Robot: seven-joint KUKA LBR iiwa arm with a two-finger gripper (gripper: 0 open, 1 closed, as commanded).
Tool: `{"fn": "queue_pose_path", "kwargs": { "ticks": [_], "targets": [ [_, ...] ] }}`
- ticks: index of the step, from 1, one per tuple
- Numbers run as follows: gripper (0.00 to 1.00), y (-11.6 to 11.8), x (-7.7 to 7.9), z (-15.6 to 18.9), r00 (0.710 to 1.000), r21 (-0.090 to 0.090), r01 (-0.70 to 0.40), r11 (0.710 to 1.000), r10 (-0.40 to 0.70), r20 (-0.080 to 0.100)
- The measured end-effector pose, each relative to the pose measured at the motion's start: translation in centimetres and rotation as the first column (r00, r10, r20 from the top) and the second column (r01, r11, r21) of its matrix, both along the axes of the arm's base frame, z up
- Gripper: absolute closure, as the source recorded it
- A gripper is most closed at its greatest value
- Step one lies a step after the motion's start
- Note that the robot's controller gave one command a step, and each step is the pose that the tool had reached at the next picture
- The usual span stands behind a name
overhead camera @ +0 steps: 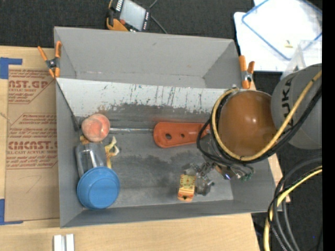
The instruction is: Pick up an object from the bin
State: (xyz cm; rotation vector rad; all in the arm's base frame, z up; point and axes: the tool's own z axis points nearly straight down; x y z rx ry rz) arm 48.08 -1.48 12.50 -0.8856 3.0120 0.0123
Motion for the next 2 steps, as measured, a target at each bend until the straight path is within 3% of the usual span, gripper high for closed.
{"fn": "queue_pose_path", "kwargs": {
  "ticks": [2],
  "targets": [
    [1.00,0.1,-0.1,3.5,1.000,0.001,0.001,1.000,-0.001,-0.004]
  ]
}}
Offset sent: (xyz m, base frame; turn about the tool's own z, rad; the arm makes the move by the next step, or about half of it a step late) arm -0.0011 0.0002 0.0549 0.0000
